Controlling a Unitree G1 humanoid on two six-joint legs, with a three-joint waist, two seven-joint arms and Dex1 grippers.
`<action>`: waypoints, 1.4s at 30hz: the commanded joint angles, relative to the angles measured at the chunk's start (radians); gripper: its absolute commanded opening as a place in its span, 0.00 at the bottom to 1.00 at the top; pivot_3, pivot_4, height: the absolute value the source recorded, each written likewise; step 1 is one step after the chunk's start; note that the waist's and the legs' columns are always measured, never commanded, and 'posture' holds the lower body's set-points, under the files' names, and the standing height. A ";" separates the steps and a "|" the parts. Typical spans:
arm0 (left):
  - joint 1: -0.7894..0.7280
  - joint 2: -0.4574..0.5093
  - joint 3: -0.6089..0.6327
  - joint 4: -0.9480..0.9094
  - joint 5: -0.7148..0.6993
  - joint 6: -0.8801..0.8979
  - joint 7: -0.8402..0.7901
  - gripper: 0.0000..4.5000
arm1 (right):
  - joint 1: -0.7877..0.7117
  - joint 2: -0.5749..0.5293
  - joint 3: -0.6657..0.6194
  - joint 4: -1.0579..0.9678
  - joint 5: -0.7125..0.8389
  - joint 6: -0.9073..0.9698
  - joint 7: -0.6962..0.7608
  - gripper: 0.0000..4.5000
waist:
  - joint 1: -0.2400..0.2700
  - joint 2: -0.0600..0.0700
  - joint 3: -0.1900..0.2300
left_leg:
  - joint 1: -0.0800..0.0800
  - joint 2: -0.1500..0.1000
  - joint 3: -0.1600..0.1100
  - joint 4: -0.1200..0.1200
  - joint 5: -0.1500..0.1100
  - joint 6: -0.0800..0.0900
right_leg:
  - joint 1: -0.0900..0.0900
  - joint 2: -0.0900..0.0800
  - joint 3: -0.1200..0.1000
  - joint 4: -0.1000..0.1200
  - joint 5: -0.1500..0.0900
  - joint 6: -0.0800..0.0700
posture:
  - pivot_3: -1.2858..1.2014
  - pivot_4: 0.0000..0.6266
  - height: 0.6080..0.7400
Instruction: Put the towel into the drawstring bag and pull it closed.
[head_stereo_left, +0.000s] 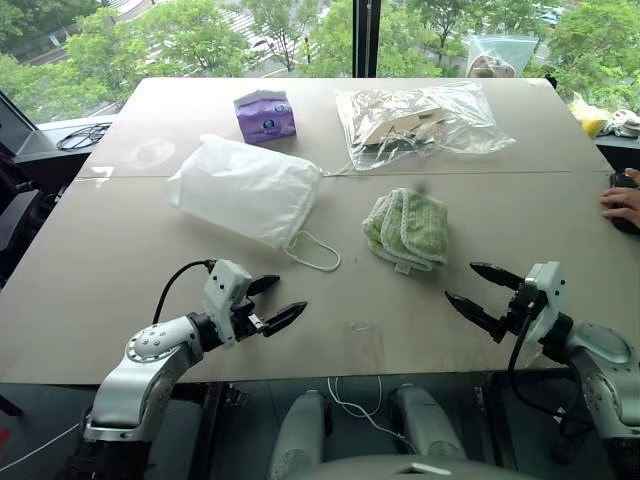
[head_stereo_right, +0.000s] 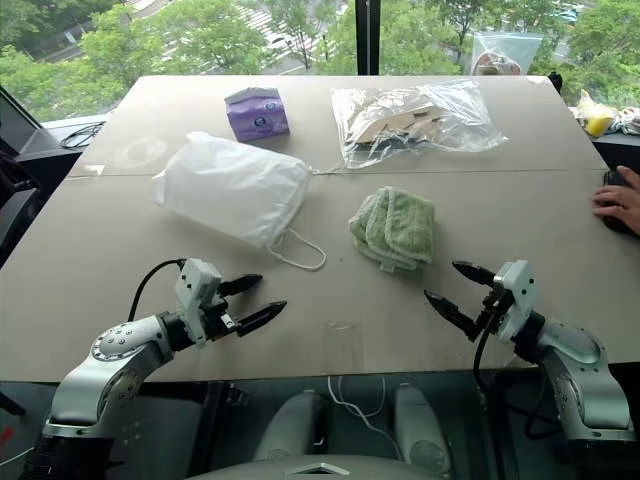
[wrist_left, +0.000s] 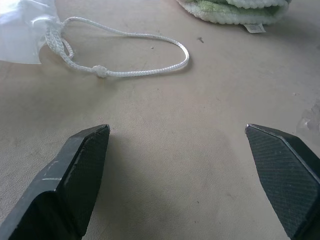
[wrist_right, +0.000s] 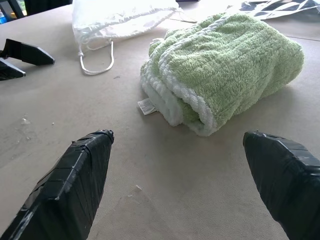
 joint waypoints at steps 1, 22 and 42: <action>0.017 -0.007 0.007 0.004 0.011 -0.005 0.014 0.99 | -0.016 -0.010 -0.001 -0.010 -0.001 -0.023 0.010 0.99 | 0.000 0.000 0.000 | 0.000 0.000 0.000 0.000 0.000 0.000 | 0.000 0.000 0.000 0.000 0.000 0.000 | 0.52 0.24 1.00; -0.023 -0.041 0.041 -0.059 -0.054 -0.005 0.024 0.99 | -0.085 -0.059 -0.022 0.017 0.042 -0.007 0.070 0.99 | 0.003 0.000 0.000 | 0.000 0.000 0.000 0.001 0.000 0.000 | 0.000 0.000 0.000 0.000 0.000 0.000 | 0.52 0.24 1.00; -0.337 -0.347 -0.175 -0.102 0.406 0.101 0.732 0.99 | -0.308 -0.096 0.007 -0.109 0.164 0.128 0.101 0.99 | 0.005 -0.001 0.001 | -0.001 -0.003 -0.003 0.003 0.000 0.000 | 0.002 0.001 0.000 0.002 0.002 0.003 | 0.52 0.24 1.00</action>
